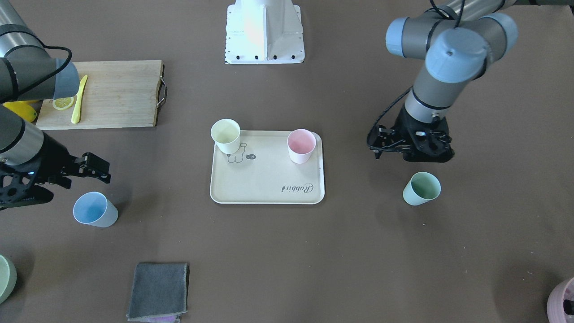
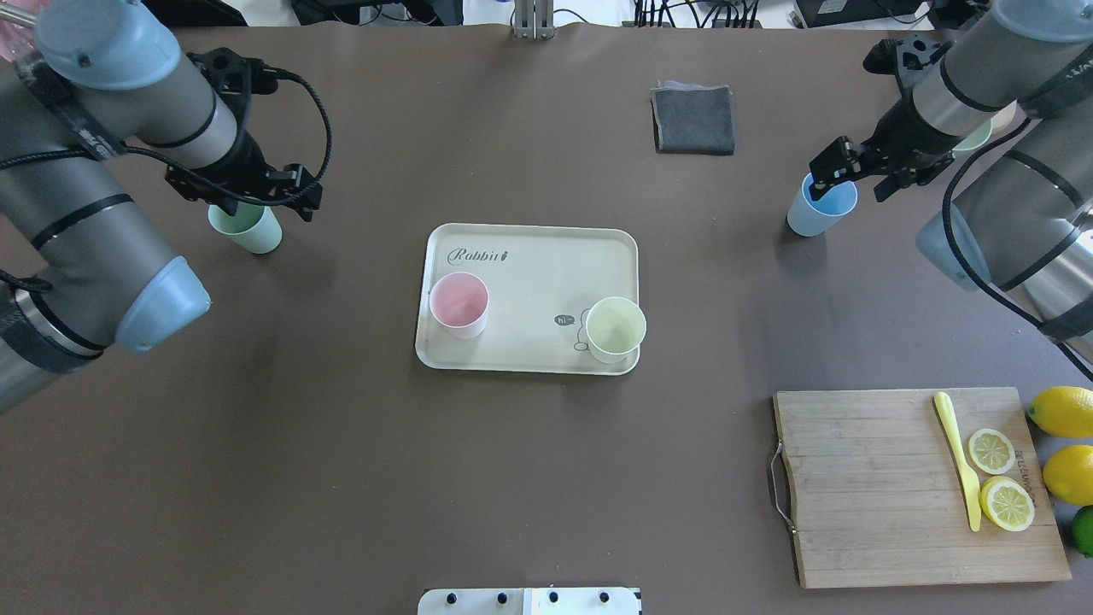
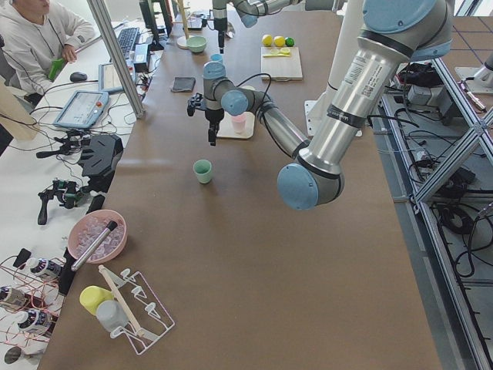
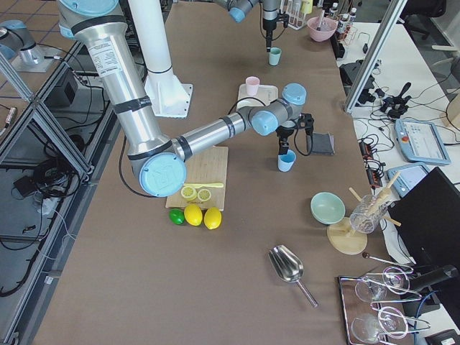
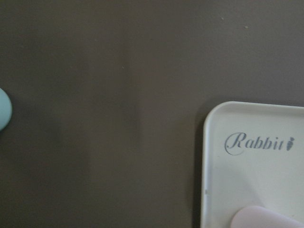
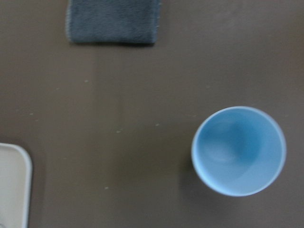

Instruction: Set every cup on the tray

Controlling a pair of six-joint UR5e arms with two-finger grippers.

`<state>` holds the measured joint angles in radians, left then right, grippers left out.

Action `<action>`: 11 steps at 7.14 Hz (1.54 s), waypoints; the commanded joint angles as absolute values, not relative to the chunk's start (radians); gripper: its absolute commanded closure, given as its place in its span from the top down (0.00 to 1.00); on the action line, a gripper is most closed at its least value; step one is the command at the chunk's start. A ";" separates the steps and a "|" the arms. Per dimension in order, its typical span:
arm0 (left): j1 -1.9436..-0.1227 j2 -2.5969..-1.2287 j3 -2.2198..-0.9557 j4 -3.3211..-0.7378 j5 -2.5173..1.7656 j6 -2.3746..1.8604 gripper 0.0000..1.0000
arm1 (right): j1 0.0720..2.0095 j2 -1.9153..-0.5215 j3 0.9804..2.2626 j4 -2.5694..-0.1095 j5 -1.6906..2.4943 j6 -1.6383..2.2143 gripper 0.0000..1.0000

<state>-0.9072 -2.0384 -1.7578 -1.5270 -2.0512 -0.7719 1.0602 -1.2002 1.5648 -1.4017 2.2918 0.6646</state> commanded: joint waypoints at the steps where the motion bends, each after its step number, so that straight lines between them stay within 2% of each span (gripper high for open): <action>1: -0.972 -2.017 -1.701 -1.529 -2.051 -0.667 0.98 | 1.077 -1.198 1.485 -1.407 2.264 0.618 1.00; 2: -0.991 -2.019 -1.668 -1.532 -2.051 -0.628 0.98 | 1.075 -1.177 1.448 -1.405 2.264 0.620 0.92; 3: -1.009 -2.014 -1.654 -1.532 -2.051 -0.602 0.98 | 1.075 -1.167 1.431 -1.405 2.263 0.626 0.79; 4: -1.008 -1.996 -1.643 -1.545 -2.051 -0.594 0.98 | 1.072 -1.163 1.422 -1.405 2.264 0.632 0.61; 5: -1.008 -1.993 -1.626 -1.574 -2.049 -0.592 0.97 | 1.071 -1.148 1.395 -1.404 2.264 0.632 0.36; 6: -1.002 -1.980 -1.596 -1.595 -2.049 -0.594 0.97 | 1.065 -1.147 1.382 -1.404 2.254 0.626 0.00; 8: -0.989 -1.990 -1.495 -1.710 -2.052 -0.617 0.93 | 1.048 -1.146 1.385 -1.387 2.241 0.627 0.00; 9: -0.971 -1.990 -1.488 -1.729 -2.054 -0.646 0.80 | 1.046 -1.134 1.413 -1.393 2.252 0.633 0.00; 11: -0.945 -1.993 -1.494 -1.732 -2.083 -0.686 0.42 | 1.040 -1.077 1.427 -1.413 2.284 0.673 0.00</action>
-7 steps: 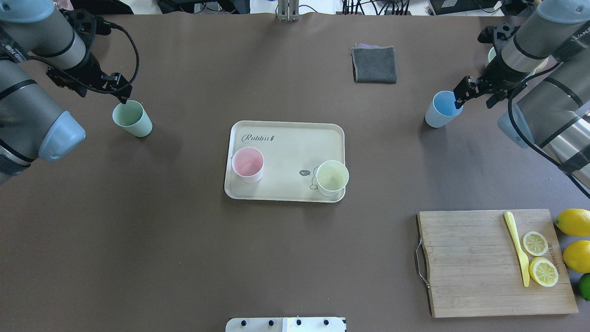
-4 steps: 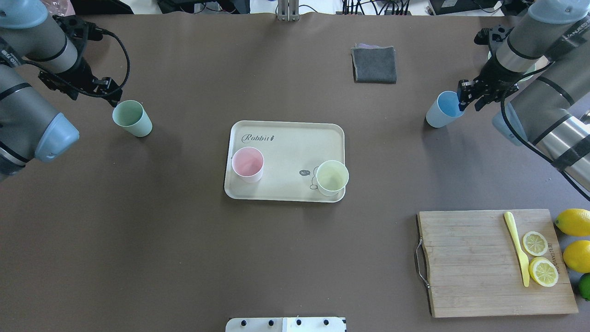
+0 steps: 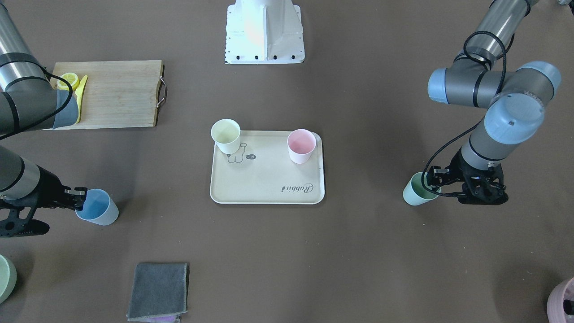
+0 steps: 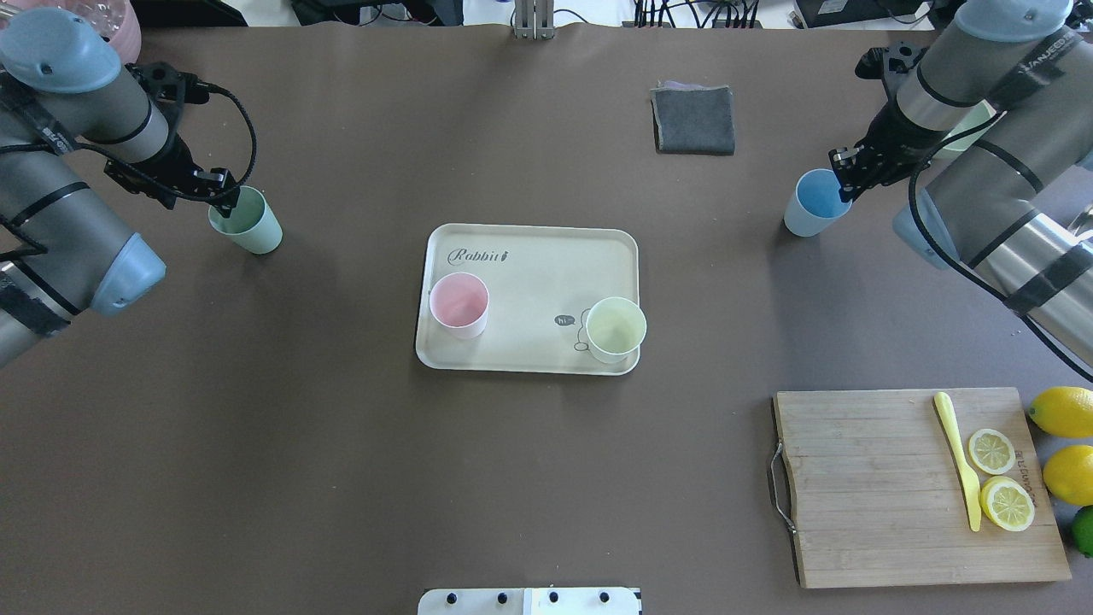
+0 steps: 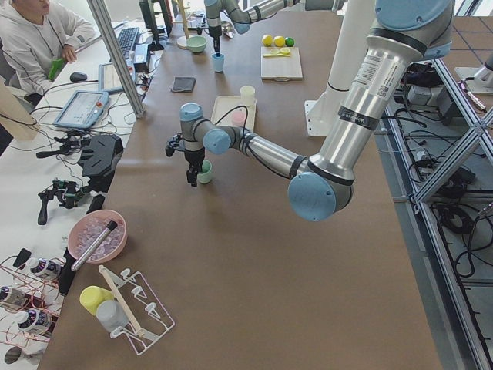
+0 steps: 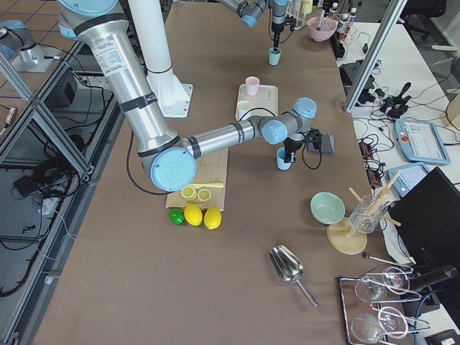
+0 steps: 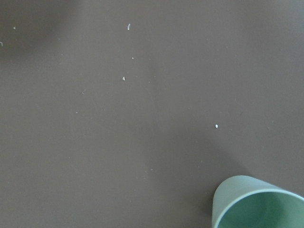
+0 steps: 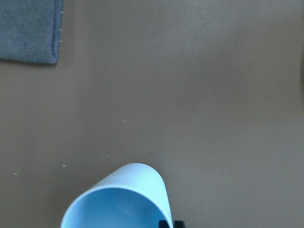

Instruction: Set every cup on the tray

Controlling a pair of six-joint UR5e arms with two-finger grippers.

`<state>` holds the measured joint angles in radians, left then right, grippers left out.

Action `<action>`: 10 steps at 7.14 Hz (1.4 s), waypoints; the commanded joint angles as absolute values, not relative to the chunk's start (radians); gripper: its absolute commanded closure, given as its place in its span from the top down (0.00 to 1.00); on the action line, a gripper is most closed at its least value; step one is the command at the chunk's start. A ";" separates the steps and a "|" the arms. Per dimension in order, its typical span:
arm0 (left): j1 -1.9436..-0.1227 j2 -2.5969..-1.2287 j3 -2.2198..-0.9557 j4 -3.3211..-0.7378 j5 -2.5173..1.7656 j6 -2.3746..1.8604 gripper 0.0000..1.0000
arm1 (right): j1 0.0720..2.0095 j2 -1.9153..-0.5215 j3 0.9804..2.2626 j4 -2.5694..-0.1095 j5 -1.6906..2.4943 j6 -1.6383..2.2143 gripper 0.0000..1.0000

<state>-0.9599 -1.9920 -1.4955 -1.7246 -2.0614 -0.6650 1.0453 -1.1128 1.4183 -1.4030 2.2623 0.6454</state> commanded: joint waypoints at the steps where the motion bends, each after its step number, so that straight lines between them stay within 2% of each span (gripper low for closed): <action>1: -0.943 -1.988 -1.491 -1.732 -2.092 -0.684 0.00 | 1.025 -1.046 1.433 -1.413 2.287 0.727 0.00; 3: -0.953 -1.997 -1.499 -1.723 -2.179 -0.675 0.00 | 0.936 -0.958 1.457 -1.411 2.284 0.922 0.00; 6: -0.960 -2.144 -1.500 -1.680 -2.247 -0.794 0.00 | 0.824 -0.868 1.457 -1.399 2.267 1.096 0.00; 9: -0.824 -2.296 -1.433 -1.689 -2.203 -1.027 0.00 | 0.723 -0.864 1.454 -1.397 2.176 1.126 0.00; 10: -0.789 -2.315 -1.424 -1.710 -2.150 -1.070 0.00 | 0.715 -0.862 1.454 -1.397 2.155 1.126 0.56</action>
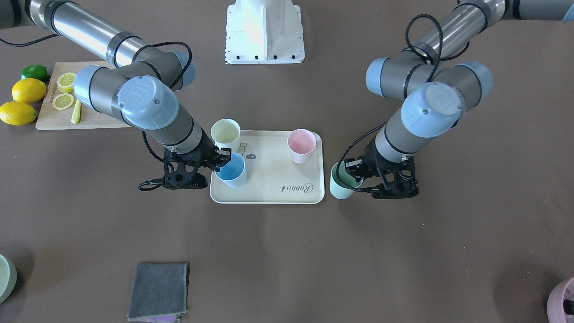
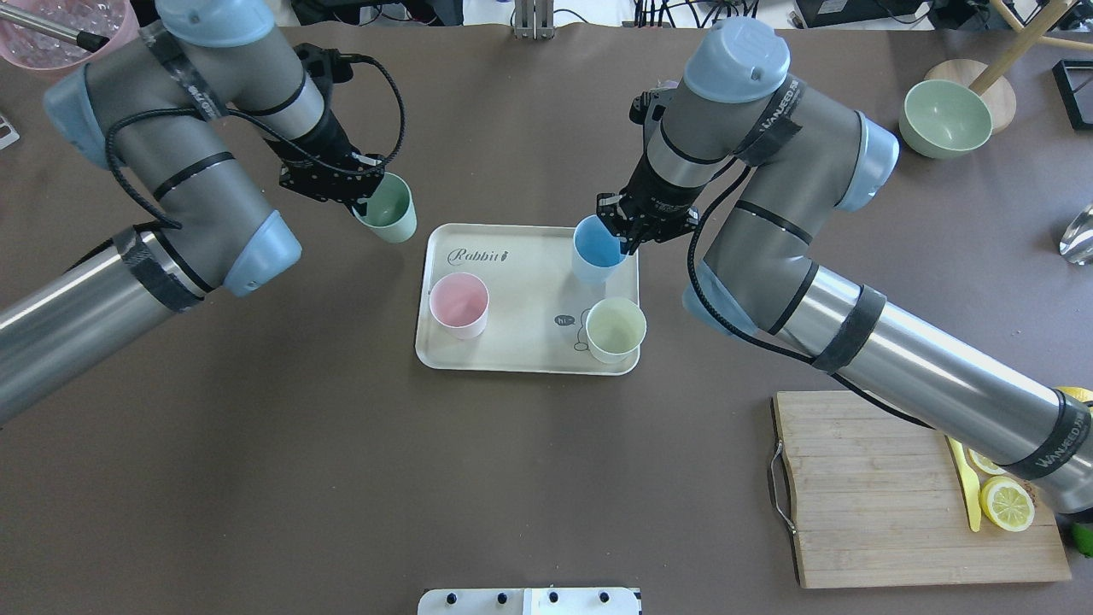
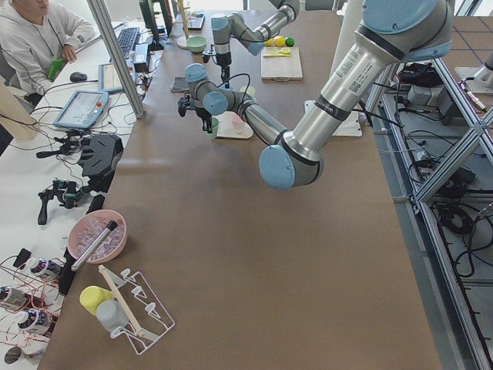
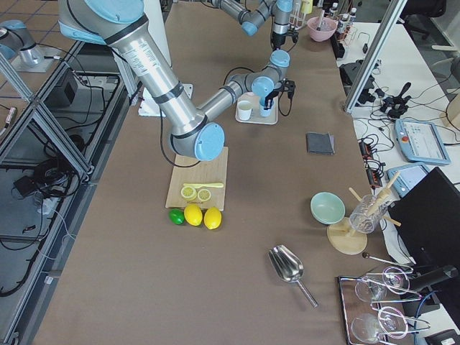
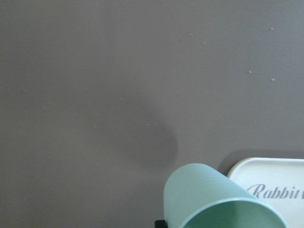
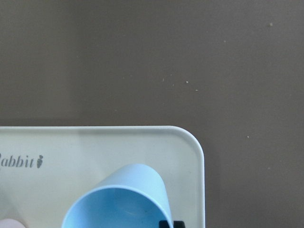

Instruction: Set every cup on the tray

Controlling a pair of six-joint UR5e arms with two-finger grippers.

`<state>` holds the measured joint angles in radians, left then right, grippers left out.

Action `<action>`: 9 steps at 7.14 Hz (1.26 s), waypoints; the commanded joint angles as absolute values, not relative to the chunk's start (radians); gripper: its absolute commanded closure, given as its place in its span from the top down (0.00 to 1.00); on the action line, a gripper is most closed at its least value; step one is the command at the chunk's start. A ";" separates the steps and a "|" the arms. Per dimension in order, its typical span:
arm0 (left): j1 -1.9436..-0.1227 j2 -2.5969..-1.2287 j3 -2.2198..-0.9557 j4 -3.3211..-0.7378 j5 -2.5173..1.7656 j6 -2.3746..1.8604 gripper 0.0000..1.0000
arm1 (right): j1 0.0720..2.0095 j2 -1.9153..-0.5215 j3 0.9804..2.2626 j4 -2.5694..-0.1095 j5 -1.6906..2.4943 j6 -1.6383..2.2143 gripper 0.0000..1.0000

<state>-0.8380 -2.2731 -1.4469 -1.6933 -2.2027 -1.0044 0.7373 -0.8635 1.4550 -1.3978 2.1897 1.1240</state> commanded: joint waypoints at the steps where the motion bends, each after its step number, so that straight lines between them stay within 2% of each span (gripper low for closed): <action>1: -0.769 -2.316 -1.408 -1.742 -2.145 -1.100 0.00 | 0.712 -0.861 1.459 -1.396 2.152 1.120 1.00; 2: -0.743 -2.322 -1.395 -1.787 -2.134 -1.151 0.00 | 0.718 -0.865 1.500 -1.400 2.160 1.117 1.00; 3: -0.727 -2.322 -1.388 -1.795 -2.117 -1.161 0.59 | 0.776 -0.885 1.546 -1.414 2.199 1.112 1.00; 4: -0.726 -2.324 -1.390 -1.796 -2.106 -1.163 0.84 | 0.870 -0.976 1.622 -1.413 2.292 1.092 1.00; 5: -0.727 -2.324 -1.394 -1.796 -2.106 -1.158 0.98 | 0.978 -1.106 1.705 -1.414 2.360 0.968 1.00; 7: -0.803 -2.275 -1.461 -1.778 -2.143 -1.122 0.98 | 1.092 -1.254 1.724 -1.414 2.385 0.713 1.00; 9: -0.929 -2.106 -1.614 -1.699 -2.191 -0.881 0.98 | 1.169 -1.350 1.707 -1.443 2.373 0.519 1.00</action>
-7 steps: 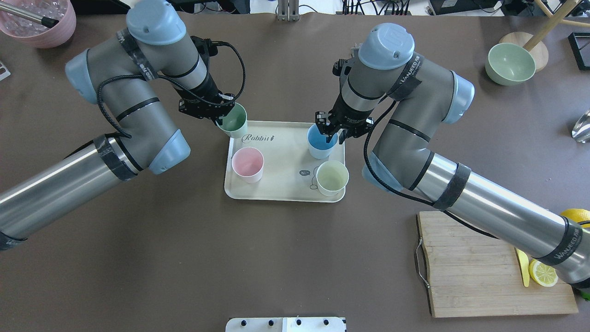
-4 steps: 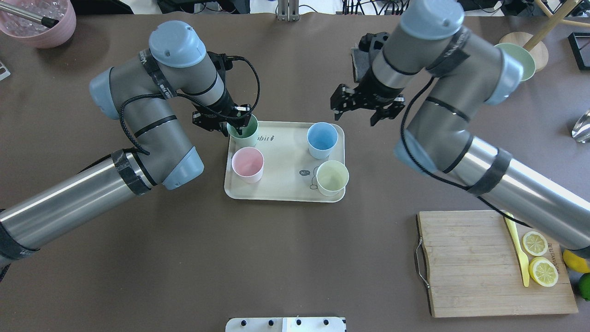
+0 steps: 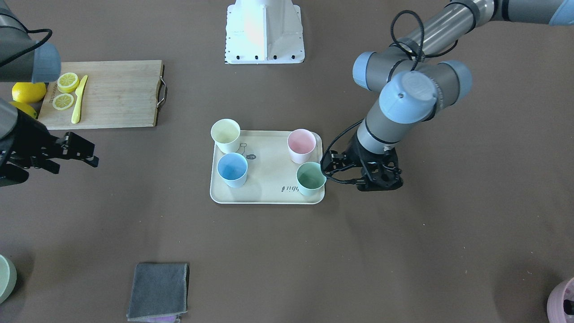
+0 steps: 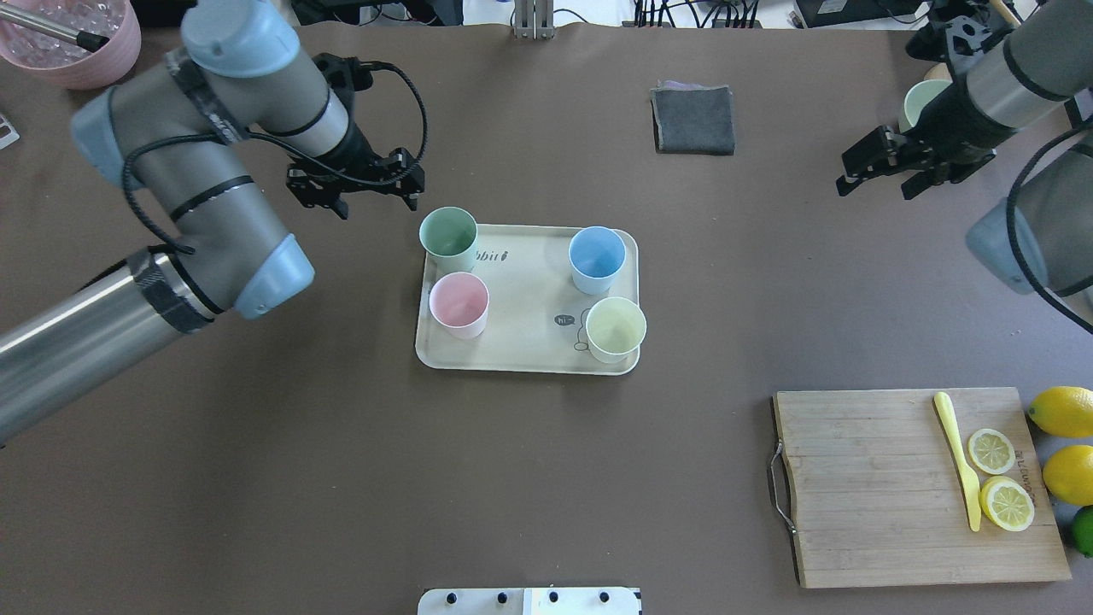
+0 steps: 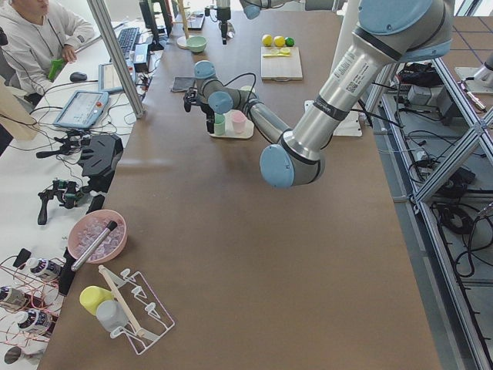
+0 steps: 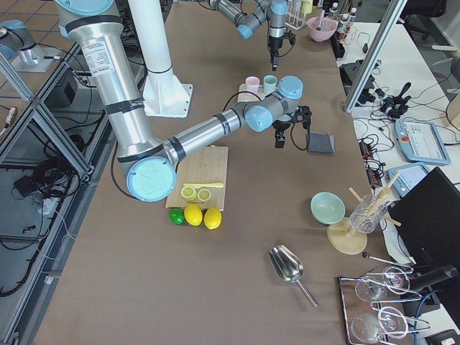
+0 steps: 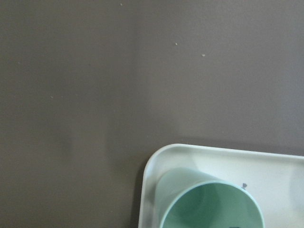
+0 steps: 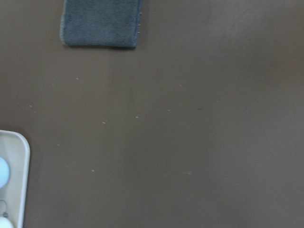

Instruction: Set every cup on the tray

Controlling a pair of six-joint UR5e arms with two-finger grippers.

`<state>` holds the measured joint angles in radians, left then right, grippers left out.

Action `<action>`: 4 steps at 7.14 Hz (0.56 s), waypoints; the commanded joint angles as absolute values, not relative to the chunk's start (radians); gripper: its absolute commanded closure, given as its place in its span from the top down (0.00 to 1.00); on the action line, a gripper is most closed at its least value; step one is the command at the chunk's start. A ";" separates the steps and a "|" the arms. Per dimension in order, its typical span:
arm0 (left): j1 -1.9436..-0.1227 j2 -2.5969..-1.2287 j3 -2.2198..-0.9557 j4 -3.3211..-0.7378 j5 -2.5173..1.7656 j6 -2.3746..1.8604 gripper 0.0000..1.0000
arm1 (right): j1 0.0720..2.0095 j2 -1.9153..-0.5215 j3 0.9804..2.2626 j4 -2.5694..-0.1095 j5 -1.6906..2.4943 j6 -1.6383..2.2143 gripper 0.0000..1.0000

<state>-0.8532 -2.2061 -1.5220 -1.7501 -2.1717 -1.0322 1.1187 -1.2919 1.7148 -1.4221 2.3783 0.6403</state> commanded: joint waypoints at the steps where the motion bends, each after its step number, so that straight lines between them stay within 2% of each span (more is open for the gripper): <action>1: -1.012 -2.018 -1.675 -1.622 -2.191 -0.683 0.98 | 1.205 -1.392 1.706 -1.454 2.361 0.450 1.00; 4: -1.274 -1.791 -1.749 -1.571 -2.209 -0.218 0.98 | 1.272 -1.427 1.651 -1.456 2.332 0.323 1.00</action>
<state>-1.1572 -1.8854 -1.7211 -1.5819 -2.1952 -0.3989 1.2483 -1.4156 1.6775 -1.4558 2.3462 0.3730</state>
